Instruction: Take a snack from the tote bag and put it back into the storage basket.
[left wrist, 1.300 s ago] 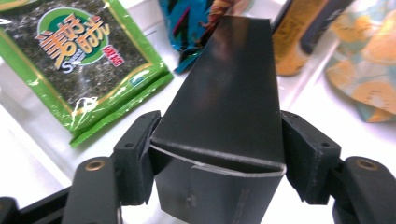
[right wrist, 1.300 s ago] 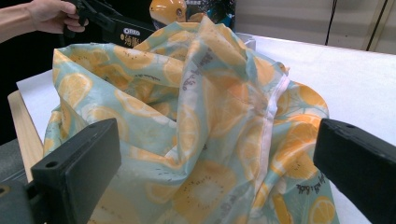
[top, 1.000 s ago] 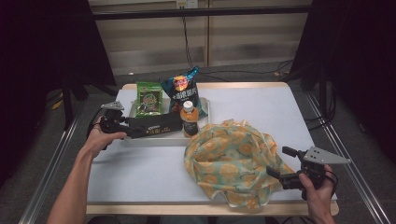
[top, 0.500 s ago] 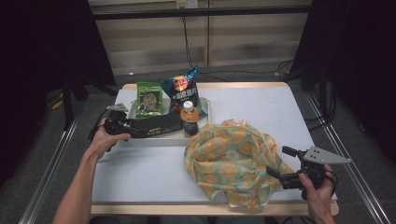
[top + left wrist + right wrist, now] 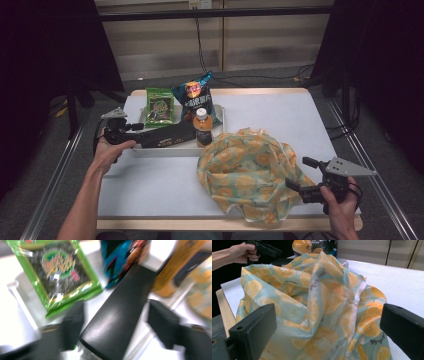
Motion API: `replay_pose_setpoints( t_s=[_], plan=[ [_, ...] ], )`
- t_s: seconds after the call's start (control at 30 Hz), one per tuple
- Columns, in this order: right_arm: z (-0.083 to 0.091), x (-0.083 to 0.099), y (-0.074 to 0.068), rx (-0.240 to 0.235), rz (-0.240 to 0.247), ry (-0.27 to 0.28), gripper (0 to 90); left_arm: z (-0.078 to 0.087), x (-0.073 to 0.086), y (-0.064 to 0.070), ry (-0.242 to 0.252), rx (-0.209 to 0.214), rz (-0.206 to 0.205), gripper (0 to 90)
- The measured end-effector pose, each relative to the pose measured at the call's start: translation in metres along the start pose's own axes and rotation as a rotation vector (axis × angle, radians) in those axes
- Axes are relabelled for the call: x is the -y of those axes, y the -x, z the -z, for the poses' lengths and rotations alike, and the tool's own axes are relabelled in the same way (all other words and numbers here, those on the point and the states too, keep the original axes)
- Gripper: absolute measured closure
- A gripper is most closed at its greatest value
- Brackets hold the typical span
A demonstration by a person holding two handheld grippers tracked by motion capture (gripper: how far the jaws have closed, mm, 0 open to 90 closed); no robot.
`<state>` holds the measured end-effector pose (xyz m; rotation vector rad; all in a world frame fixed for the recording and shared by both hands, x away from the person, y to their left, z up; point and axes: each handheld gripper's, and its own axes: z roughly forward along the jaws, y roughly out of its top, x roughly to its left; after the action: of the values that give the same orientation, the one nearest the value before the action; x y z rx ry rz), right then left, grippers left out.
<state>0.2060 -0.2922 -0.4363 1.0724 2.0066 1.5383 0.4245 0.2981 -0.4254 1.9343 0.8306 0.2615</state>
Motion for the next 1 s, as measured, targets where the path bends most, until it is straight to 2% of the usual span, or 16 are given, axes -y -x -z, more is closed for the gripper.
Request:
replay_pose_setpoints(
  t_s=[0.03, 0.07, 0.1, 0.17, 0.23, 0.33, 0.4, 0.47, 0.53, 0.57, 0.7, 0.73, 0.8, 0.83, 1.0],
  plan=[
    [0.000, 0.000, 0.000, 0.003, -0.003, 0.002, 0.4, 0.004, 0.000, 0.002, 0.029, 0.009, 0.000, 62.9],
    [0.000, 0.000, -0.001, 0.002, -0.002, 0.002, 0.4, 0.007, 0.000, 0.004, 0.044, 0.009, 0.005, 70.4],
    [0.000, 0.000, -0.001, 0.002, -0.003, 0.003, 0.4, 0.009, 0.001, 0.005, 0.041, 0.033, 0.005, 78.9],
    [0.000, 0.000, -0.001, 0.002, -0.004, 0.002, 0.4, 0.010, 0.004, 0.011, 0.025, 0.052, -0.009, 89.7],
    [0.000, -0.001, -0.001, 0.003, -0.003, 0.001, 0.4, 0.009, 0.007, 0.017, 0.009, 0.076, -0.018, 90.0],
    [-0.001, -0.001, -0.001, 0.002, -0.003, 0.002, 0.4, 0.004, 0.012, 0.024, -0.027, 0.089, -0.037, 90.0],
    [-0.002, -0.001, -0.002, -0.003, 0.004, -0.002, 0.5, 0.002, 0.016, 0.025, -0.039, 0.090, -0.035, 90.0],
    [-0.002, -0.001, -0.003, -0.002, -0.002, 0.001, 0.5, -0.002, 0.019, 0.026, -0.079, 0.069, -0.043, 90.0],
    [-0.002, -0.001, -0.003, -0.002, -0.002, 0.002, 0.5, -0.004, 0.023, 0.024, -0.101, 0.060, -0.034, 90.0],
    [-0.001, -0.001, -0.003, -0.006, -0.001, 0.000, 0.5, -0.005, 0.025, 0.022, -0.102, 0.042, -0.023, 90.0],
    [-0.001, -0.001, -0.003, -0.004, -0.002, -0.001, 0.5, -0.005, 0.028, 0.013, -0.106, 0.016, 0.015, 90.0],
    [-0.001, -0.001, -0.003, -0.005, 0.001, 0.000, 0.5, -0.005, 0.029, 0.012, -0.111, -0.004, 0.023, 90.0],
    [-0.001, -0.001, -0.002, -0.005, 0.005, -0.002, 0.5, -0.007, 0.030, 0.010, -0.110, 0.002, 0.030, 90.0],
    [-0.001, 0.000, -0.002, -0.006, 0.003, -0.003, 0.5, -0.007, 0.030, 0.010, -0.113, -0.014, 0.034, 90.0],
    [-0.002, -0.001, -0.002, -0.003, -0.002, -0.003, 0.5, -0.009, 0.029, 0.005, -0.098, -0.016, 0.049, 90.0]
  ],
)
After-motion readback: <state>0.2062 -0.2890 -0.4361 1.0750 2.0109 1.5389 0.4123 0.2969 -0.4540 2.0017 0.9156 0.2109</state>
